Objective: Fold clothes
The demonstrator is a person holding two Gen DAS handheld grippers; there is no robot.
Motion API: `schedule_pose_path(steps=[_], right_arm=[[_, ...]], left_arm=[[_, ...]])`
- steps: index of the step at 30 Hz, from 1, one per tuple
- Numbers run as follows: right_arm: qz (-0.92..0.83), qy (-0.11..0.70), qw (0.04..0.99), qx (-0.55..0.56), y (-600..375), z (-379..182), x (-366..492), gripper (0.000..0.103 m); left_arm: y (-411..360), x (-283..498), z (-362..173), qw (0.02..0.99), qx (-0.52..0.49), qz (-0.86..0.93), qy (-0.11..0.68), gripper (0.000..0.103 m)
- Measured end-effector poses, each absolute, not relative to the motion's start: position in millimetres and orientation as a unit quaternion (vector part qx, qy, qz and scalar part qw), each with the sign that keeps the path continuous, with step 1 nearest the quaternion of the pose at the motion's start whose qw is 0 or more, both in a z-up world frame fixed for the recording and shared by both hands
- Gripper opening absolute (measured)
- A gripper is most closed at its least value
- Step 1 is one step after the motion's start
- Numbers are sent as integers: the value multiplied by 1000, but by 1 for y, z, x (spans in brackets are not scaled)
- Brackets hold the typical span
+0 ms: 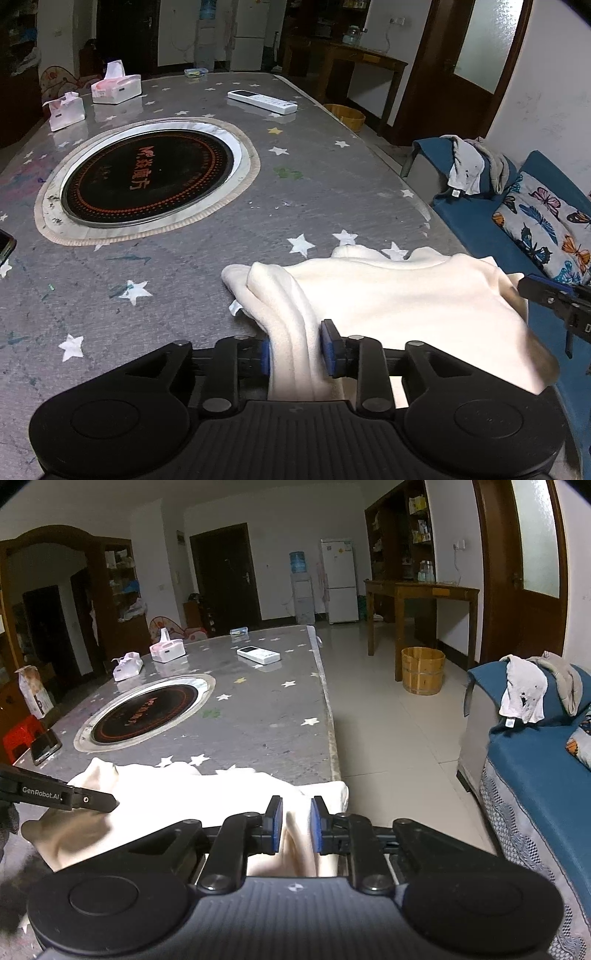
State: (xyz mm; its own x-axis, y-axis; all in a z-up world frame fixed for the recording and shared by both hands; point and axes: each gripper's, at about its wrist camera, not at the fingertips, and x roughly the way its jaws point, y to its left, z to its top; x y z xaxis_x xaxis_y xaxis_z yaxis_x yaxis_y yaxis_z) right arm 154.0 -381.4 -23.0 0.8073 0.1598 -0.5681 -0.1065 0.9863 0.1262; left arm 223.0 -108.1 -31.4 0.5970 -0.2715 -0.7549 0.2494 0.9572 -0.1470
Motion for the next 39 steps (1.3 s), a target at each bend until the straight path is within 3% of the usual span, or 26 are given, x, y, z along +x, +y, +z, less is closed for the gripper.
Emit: schedule_pose_path(steps=[6,14,19,22,37,39], right_arm=[[78,301,950,35,-376,-21,149,21],[121,307,944,7,-347,-24,141,52],[140,314,939,-13,-326,-33,132,63],[143,321,936,-28,-315,-43,128,74],[131,313,940,-39,-302,-53,122,103],[129,313,940,-40,-302,-54,123,103]], left_arm=[[-108,222,-32,896,-5,-137,422,42],[-102,222,-34,898,-4,-129,420,51],[-100,221,-34,901,3,-123,416,57],[-97,220,-35,903,7,-117,413,59],[-85,210,-29,910,10,-103,402,62],[-84,206,-27,911,9,-105,399,62]])
